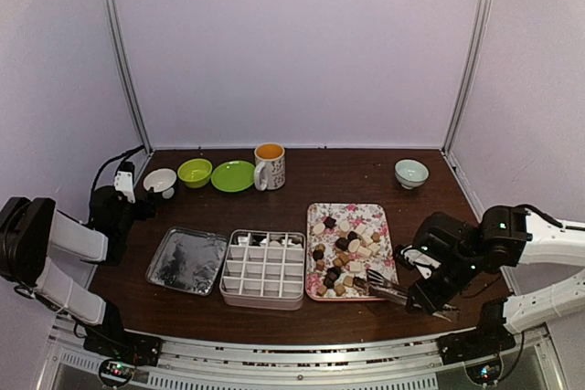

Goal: Pack the chocolate
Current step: Pick up the fake chocolate from the plate.

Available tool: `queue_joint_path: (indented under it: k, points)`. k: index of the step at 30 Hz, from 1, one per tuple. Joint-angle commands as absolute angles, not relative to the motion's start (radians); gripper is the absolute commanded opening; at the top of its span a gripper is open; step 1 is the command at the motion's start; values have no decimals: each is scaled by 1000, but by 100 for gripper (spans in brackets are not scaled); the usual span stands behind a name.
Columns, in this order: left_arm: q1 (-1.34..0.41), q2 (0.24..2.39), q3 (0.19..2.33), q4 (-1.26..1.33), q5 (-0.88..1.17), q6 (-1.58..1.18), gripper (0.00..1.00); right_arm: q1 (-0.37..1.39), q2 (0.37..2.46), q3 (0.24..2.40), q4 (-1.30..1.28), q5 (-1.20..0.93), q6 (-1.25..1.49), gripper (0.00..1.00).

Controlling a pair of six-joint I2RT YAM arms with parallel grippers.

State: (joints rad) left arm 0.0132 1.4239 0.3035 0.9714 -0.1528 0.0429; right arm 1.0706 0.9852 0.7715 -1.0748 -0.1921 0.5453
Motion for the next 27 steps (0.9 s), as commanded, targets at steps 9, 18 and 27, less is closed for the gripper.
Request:
queue_joint_path:
  k: [9, 18, 27]
  points:
    - [19, 1425, 325, 1024, -155, 37, 98, 1076, 1002, 807, -1068, -141, 526, 22]
    - [20, 1425, 325, 1024, -154, 37, 98, 1075, 982, 889, -1032, -140, 503, 21]
    - [20, 1425, 325, 1024, -155, 37, 98, 1076, 1086, 1000, -919, -153, 423, 21]
